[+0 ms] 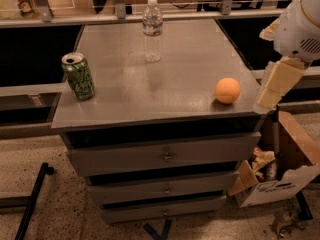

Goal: Move orange near green can

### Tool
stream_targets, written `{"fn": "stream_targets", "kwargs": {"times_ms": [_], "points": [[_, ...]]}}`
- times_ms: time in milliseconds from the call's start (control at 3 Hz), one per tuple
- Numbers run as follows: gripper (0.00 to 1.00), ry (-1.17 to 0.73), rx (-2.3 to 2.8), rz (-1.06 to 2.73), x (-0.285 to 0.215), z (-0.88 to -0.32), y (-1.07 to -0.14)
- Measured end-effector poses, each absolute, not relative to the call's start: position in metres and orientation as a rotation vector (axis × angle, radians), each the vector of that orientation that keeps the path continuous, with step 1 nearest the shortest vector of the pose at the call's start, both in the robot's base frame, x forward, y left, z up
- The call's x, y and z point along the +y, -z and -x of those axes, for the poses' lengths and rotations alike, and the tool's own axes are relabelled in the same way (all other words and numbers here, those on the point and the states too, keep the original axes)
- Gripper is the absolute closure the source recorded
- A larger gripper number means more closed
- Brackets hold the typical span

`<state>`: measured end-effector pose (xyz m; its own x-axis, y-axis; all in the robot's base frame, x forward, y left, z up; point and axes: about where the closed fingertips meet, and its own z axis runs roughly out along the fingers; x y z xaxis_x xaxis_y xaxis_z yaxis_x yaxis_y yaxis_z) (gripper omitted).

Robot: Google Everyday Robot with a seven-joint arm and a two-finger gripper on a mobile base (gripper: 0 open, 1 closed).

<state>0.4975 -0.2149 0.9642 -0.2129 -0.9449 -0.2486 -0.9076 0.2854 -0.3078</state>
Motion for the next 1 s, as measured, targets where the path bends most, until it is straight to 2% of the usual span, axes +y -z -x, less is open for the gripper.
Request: {"fn": "stream_targets", "kwargs": {"times_ms": [1000], "points": [[0.00, -0.025, 2.130, 1.559, -0.204, -0.567, -0.896]]}}
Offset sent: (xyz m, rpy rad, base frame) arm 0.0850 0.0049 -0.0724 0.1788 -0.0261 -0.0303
